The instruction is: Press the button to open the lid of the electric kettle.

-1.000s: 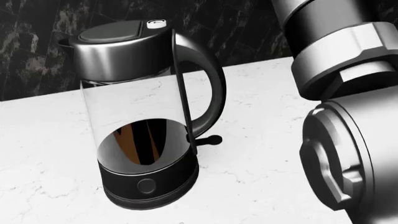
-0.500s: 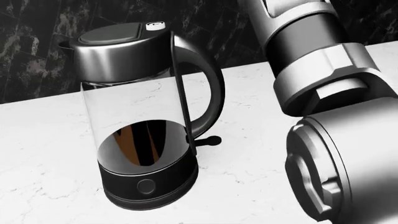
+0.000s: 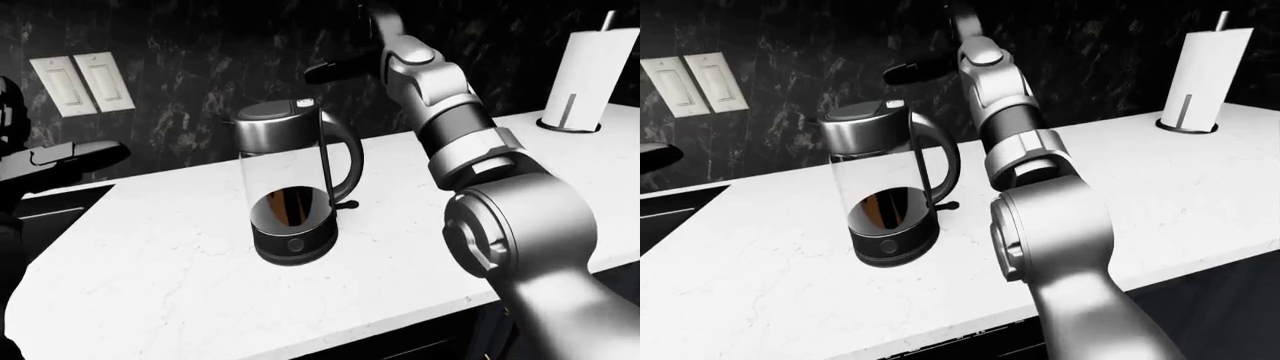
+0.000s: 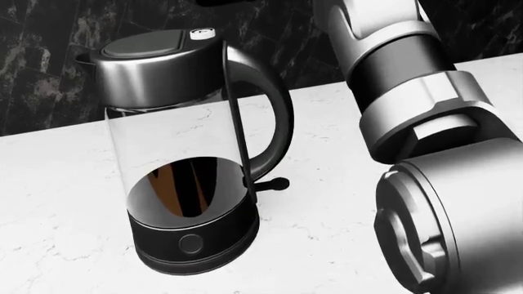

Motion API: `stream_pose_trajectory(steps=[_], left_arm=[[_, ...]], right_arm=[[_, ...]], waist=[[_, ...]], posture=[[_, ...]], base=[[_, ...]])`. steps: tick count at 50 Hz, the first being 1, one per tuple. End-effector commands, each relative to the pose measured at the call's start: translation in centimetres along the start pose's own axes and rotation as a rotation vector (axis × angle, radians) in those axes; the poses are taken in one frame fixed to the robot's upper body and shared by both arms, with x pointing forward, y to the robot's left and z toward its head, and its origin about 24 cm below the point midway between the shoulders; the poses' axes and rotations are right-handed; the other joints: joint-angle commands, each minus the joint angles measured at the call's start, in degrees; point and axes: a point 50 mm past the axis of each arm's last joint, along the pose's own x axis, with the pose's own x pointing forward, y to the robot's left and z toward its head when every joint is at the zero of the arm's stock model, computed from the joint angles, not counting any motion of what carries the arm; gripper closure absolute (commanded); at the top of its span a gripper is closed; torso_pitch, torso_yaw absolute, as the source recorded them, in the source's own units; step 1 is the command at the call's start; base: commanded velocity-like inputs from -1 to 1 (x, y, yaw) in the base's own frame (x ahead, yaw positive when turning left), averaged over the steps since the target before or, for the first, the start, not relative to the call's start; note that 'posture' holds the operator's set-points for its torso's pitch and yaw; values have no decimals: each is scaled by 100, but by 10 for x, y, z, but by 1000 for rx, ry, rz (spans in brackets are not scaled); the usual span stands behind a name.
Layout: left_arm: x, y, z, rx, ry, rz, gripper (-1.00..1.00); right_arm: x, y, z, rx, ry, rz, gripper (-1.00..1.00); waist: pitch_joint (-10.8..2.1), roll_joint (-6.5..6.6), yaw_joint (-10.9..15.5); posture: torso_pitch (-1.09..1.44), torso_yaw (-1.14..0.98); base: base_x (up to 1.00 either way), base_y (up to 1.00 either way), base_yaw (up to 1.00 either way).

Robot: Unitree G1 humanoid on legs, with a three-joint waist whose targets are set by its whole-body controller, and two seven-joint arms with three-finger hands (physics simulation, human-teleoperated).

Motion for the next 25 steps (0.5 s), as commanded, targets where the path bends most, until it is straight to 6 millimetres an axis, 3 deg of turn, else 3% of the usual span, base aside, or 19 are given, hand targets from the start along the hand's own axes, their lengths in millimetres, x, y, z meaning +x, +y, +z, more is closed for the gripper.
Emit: stream_pose_trajectory(steps=[1,25], left_arm=[[0,-1,13,2,-68,-3,-100],[0,0,12,3,-66,-2,-100]], right_arm=[[-3,-1,27,8,-91,-2,-100],[-2,1,18,115,-16,45,-100]], waist=[[-37,26,0],[-43,19,-3]], posture=[[-49,0],[-49,0]], base=[[0,0,0],[0,0,0]])
